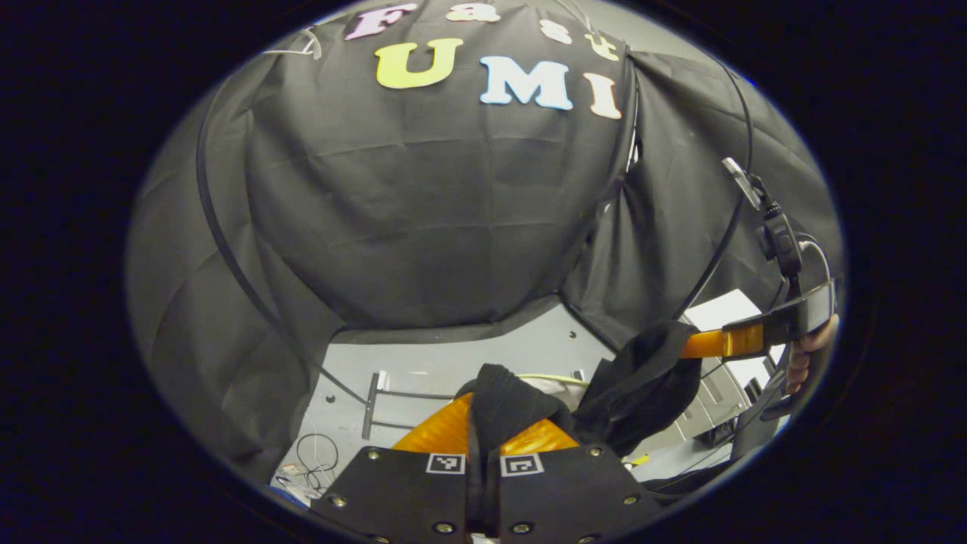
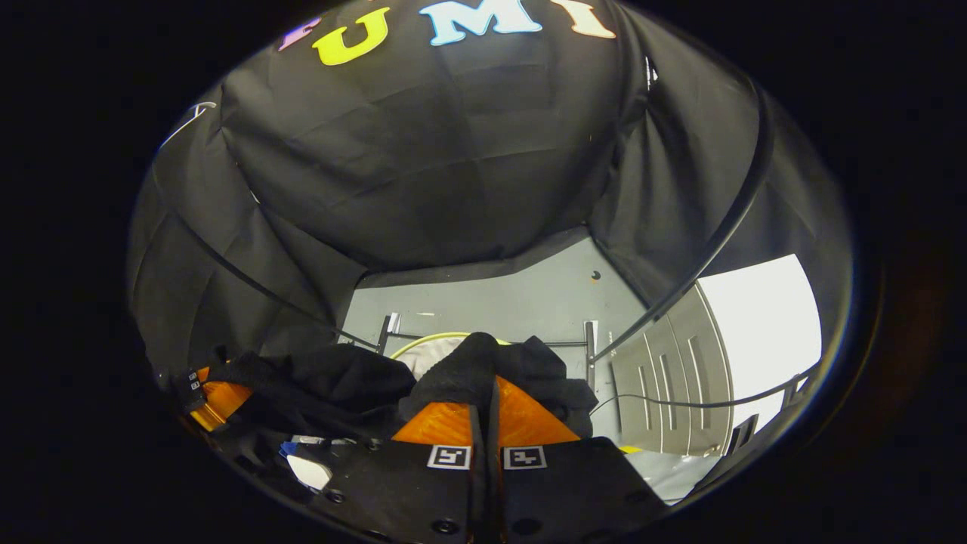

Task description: Grasp the clothes on the hanger with both hands and then place them into the laundry hamper below.

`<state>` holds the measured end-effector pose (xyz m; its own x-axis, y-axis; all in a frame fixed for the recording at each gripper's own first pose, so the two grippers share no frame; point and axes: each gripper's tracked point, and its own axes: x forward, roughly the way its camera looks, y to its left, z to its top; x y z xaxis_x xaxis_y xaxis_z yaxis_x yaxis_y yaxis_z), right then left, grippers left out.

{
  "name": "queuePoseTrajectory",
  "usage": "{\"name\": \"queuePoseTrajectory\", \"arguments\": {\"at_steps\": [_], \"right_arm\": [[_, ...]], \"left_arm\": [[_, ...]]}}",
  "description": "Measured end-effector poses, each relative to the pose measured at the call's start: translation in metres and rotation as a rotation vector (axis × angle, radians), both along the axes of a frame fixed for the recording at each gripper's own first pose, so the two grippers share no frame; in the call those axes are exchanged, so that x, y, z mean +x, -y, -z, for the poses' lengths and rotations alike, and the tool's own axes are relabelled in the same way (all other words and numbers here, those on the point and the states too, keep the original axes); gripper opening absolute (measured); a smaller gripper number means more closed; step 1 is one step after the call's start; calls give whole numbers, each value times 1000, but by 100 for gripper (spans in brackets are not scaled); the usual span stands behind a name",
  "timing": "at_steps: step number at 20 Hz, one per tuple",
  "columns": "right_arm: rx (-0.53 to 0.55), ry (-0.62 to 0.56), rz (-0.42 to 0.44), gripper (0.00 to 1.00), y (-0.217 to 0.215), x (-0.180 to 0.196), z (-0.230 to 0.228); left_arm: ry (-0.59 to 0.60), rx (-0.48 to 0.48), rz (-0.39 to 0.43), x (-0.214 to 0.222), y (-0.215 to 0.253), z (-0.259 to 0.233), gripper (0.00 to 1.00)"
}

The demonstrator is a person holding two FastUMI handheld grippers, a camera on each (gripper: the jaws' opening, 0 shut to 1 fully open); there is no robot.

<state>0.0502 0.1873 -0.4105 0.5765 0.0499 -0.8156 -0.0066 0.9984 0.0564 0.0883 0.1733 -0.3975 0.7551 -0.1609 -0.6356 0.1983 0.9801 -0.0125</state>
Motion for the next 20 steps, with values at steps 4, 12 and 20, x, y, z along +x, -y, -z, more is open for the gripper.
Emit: {"name": "queuePoseTrajectory", "arguments": {"at_steps": [4, 12, 20], "right_arm": [[-19, -32, 7, 0, 1, 1, 15], [-5, -84, 34, 1, 4, -7, 27], [34, -148, 7, 10, -7, -26, 32]], "left_arm": [[-27, 16, 14, 6, 2, 17, 2], [-75, 18, 22, 7, 3, 45, 3], [-145, -80, 17, -5, 14, 67, 7]]}}
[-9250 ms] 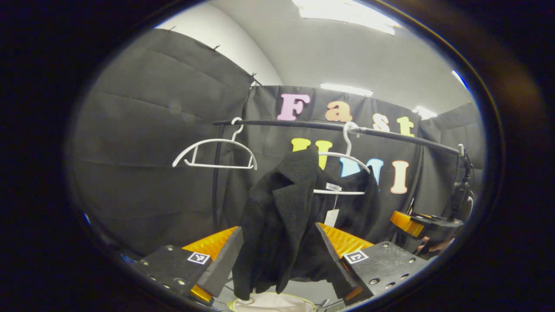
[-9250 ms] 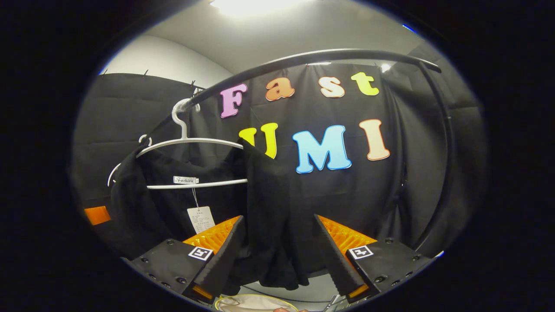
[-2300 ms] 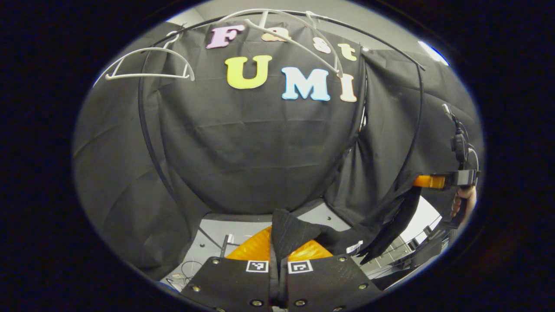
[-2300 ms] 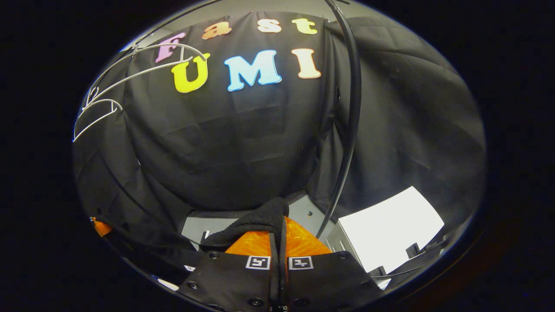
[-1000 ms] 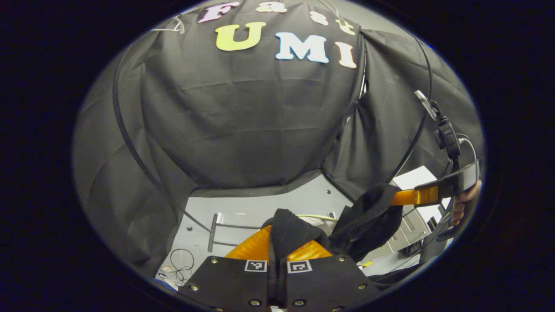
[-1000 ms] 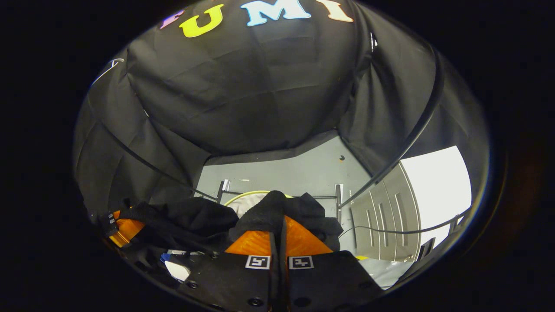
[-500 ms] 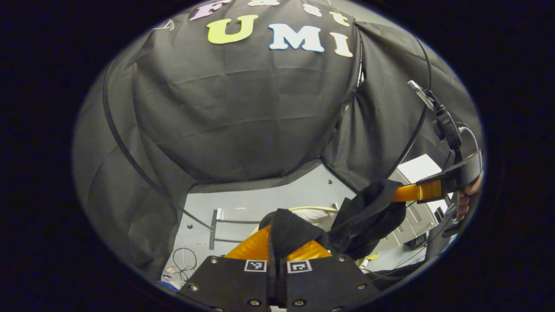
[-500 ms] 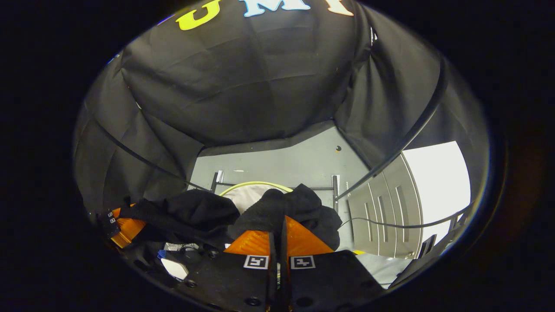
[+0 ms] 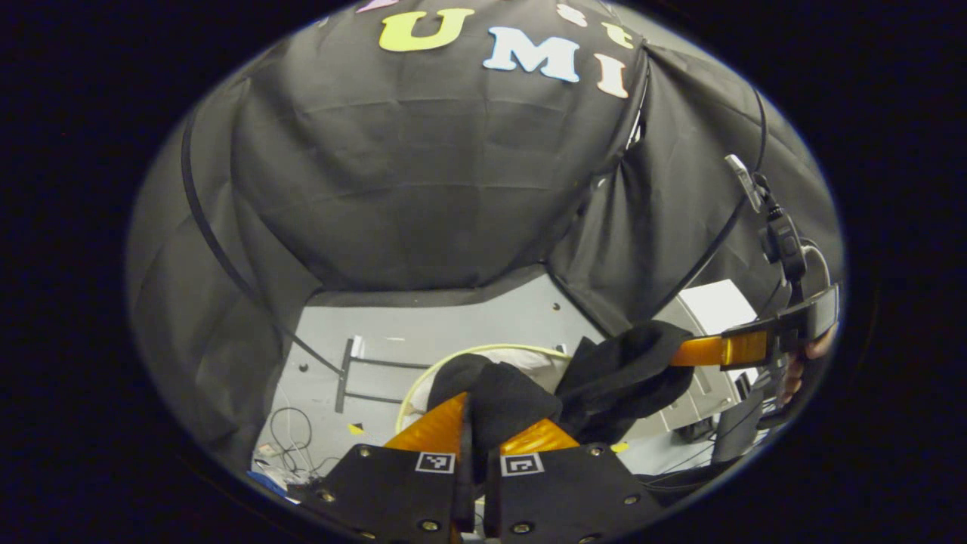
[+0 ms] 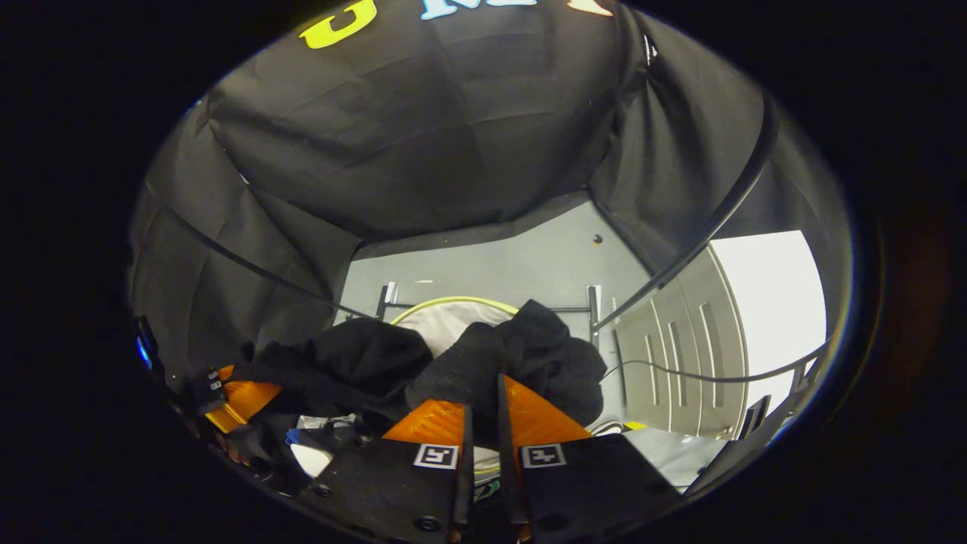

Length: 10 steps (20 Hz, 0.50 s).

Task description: Grasp the clothes on the hanger with both hands and then place them into the laundry hamper below.

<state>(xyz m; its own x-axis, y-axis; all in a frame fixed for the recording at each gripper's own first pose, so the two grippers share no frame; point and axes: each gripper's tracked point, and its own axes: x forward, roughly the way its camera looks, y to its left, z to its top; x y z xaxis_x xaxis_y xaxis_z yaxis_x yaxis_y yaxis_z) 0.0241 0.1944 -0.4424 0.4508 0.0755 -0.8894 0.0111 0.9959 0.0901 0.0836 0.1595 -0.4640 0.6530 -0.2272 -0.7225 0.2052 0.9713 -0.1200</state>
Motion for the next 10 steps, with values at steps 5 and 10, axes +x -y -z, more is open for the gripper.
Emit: {"name": "queuePoseTrajectory", "arguments": {"at_steps": [5, 10], "right_arm": [[24, 14, -7, 79, -1, -8, -10], [9, 81, 35, 98, 23, -9, -33]], "left_arm": [[-12, -21, 0, -16, 6, 3, 55], [24, 50, -55, -26, -3, -11, 96]]}}
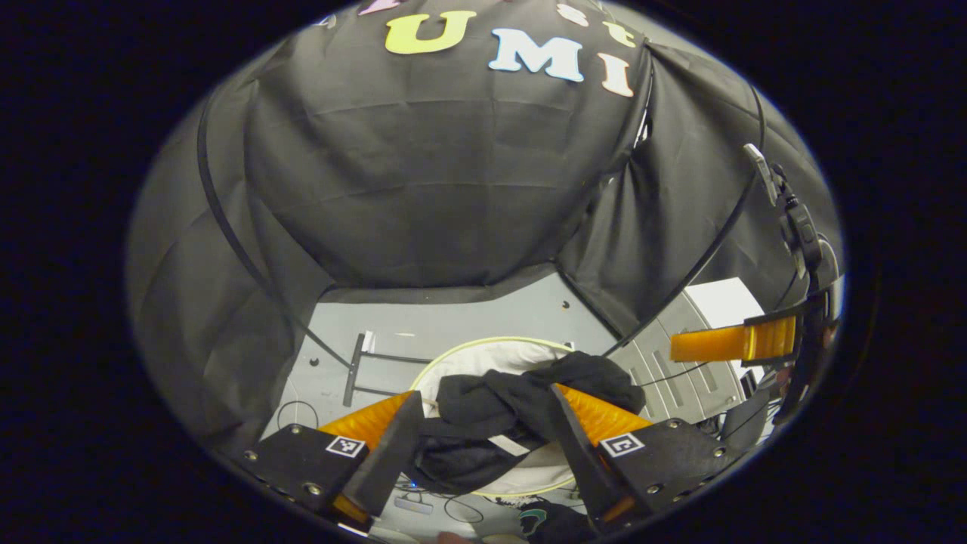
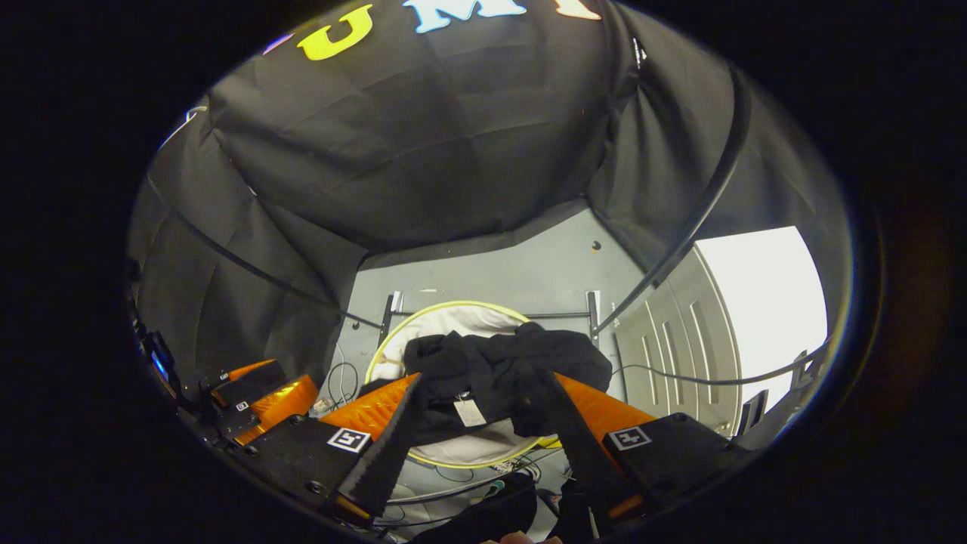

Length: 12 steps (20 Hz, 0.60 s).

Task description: Grasp the clothes on the hanger with both hands and then place them into the laundry hamper below.

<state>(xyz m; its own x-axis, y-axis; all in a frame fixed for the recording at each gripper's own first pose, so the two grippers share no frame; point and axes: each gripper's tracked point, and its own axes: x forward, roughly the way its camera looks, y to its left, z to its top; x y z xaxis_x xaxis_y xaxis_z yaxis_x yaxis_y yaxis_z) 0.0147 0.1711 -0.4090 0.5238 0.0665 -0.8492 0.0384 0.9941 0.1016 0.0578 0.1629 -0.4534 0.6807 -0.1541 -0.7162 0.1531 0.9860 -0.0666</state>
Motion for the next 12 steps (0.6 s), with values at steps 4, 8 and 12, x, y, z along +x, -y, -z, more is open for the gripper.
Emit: {"name": "queuePoseTrajectory", "arguments": {"at_steps": [4, 8, 12], "right_arm": [[-28, 67, 18, 98, 32, 3, -22], [-17, 130, 48, 98, 61, 2, -49], [-2, 183, 63, 98, 97, -3, -78]], "left_arm": [[8, 14, -47, -10, 2, -16, 96], [48, 30, -110, -21, 10, -55, 96], [95, 56, -159, -30, 22, -99, 96]]}}
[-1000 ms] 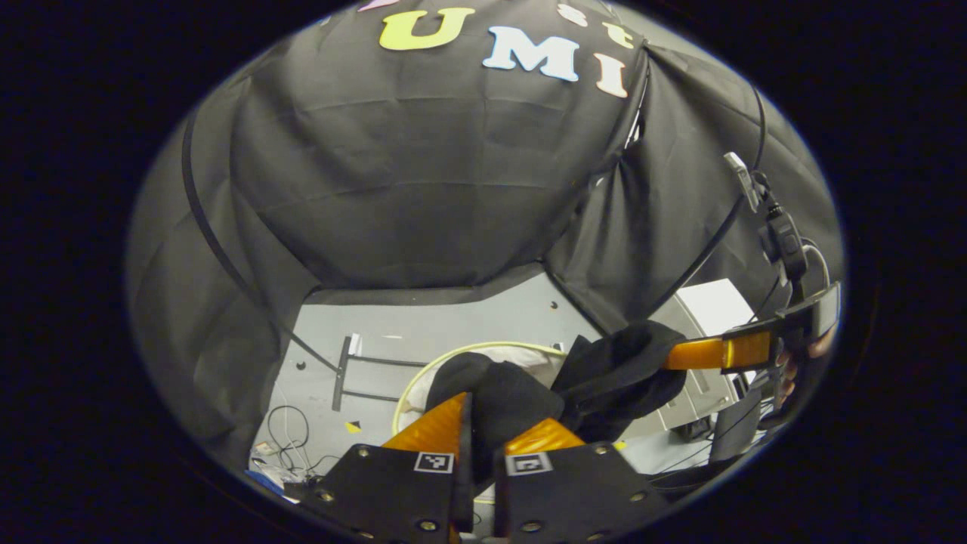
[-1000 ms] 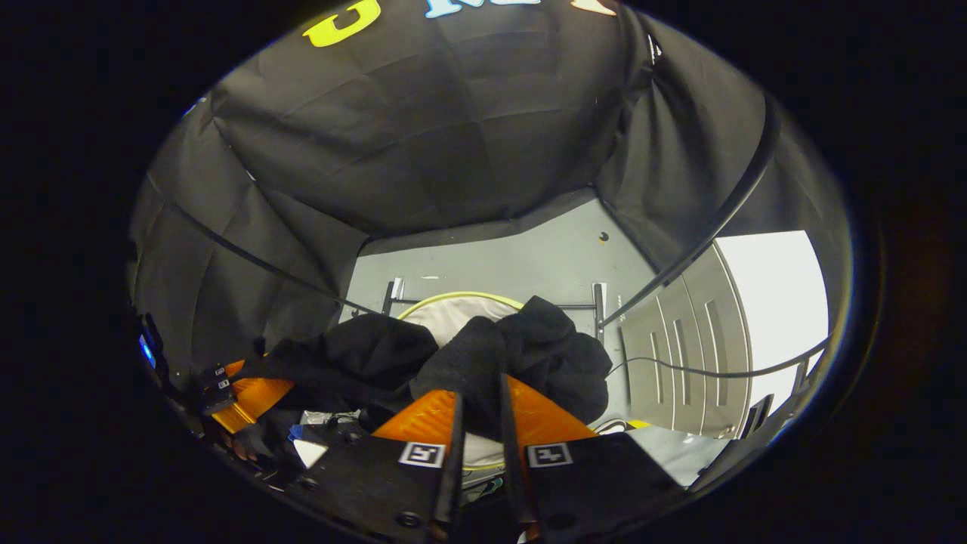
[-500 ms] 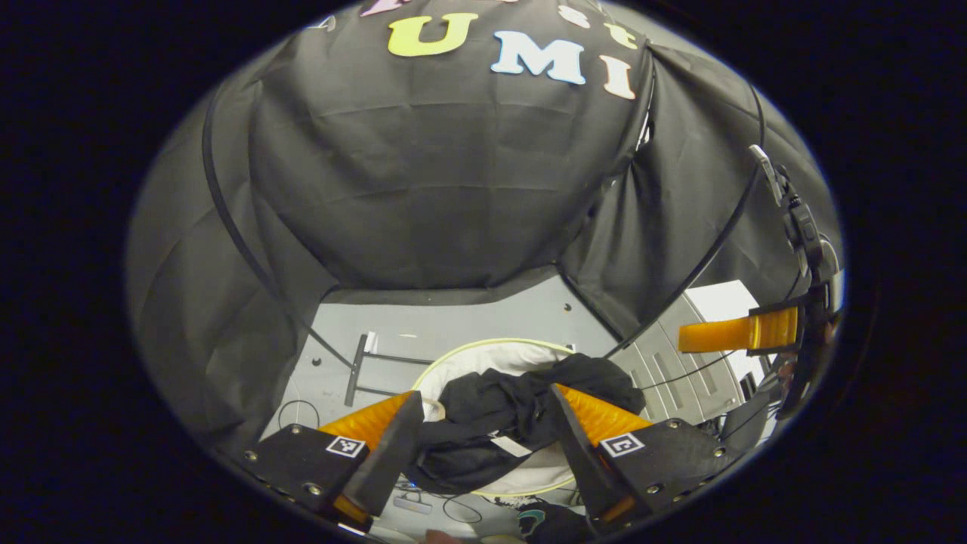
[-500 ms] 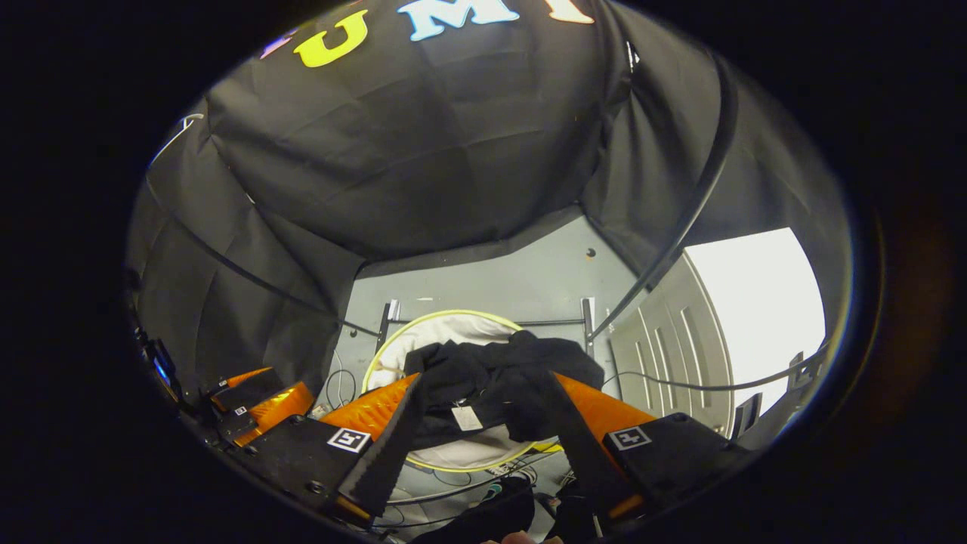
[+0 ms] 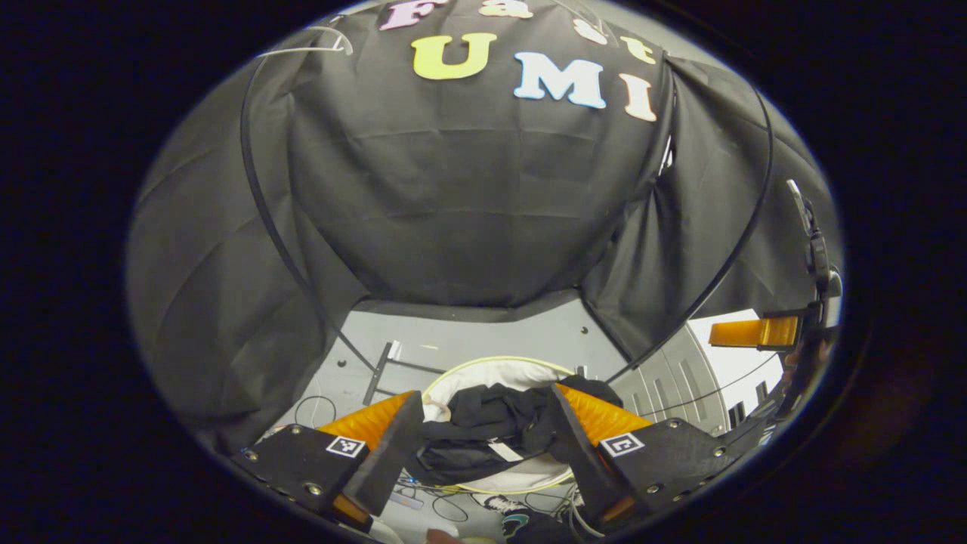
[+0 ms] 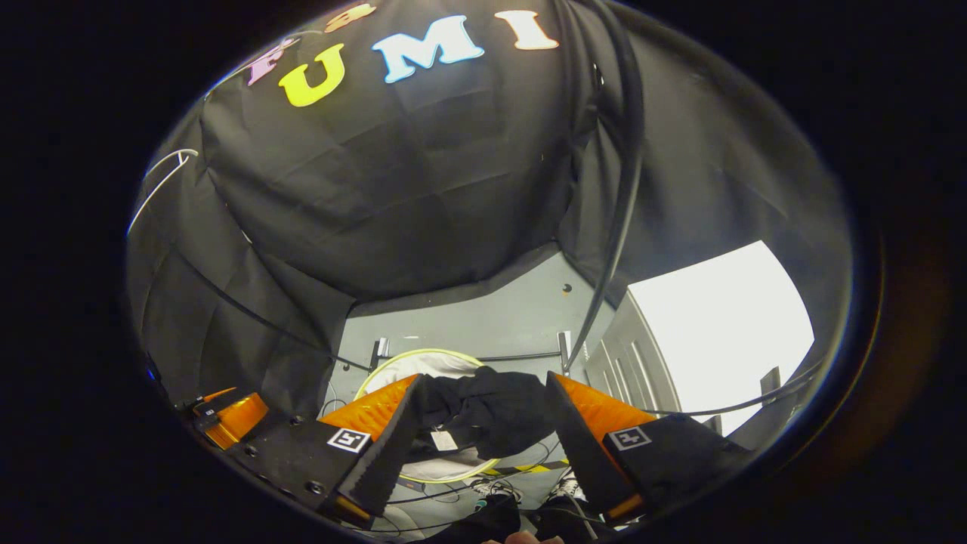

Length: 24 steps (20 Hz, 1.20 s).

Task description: Grasp the clothes on the hanger with both hands and then place them into the laundry hamper below.

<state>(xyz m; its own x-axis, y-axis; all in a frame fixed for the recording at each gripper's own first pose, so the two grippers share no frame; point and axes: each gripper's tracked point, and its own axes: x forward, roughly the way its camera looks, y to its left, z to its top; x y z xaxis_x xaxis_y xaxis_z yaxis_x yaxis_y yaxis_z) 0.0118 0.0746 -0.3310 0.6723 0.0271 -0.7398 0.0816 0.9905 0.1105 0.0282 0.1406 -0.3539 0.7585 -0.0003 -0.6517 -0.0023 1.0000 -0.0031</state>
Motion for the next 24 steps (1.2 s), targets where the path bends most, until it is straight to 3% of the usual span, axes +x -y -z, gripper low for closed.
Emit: {"name": "queuePoseTrajectory", "arguments": {"at_steps": [9, 10, 11, 15, 19, 24], "right_arm": [[-11, 254, 34, 98, 81, 4, -98], [-12, 298, 33, 93, 88, 7, -112], [-16, 345, 29, 98, 94, 11, -128], [-44, 556, 1, 98, 113, 19, -199], [-42, 744, 29, 98, 125, 26, -269], [-86, 883, 56, 97, 133, 18, -329]], "left_arm": [[239, -9, -127, 10, 48, -144, 96], [279, -7, -134, 15, 57, -167, 96], [322, -9, -135, 18, 66, -189, 96], [528, -63, -133, 30, 105, -276, 96], [737, -92, -143, 28, 118, -359, 95], [849, -45, -122, 15, 116, -433, 95]]}}
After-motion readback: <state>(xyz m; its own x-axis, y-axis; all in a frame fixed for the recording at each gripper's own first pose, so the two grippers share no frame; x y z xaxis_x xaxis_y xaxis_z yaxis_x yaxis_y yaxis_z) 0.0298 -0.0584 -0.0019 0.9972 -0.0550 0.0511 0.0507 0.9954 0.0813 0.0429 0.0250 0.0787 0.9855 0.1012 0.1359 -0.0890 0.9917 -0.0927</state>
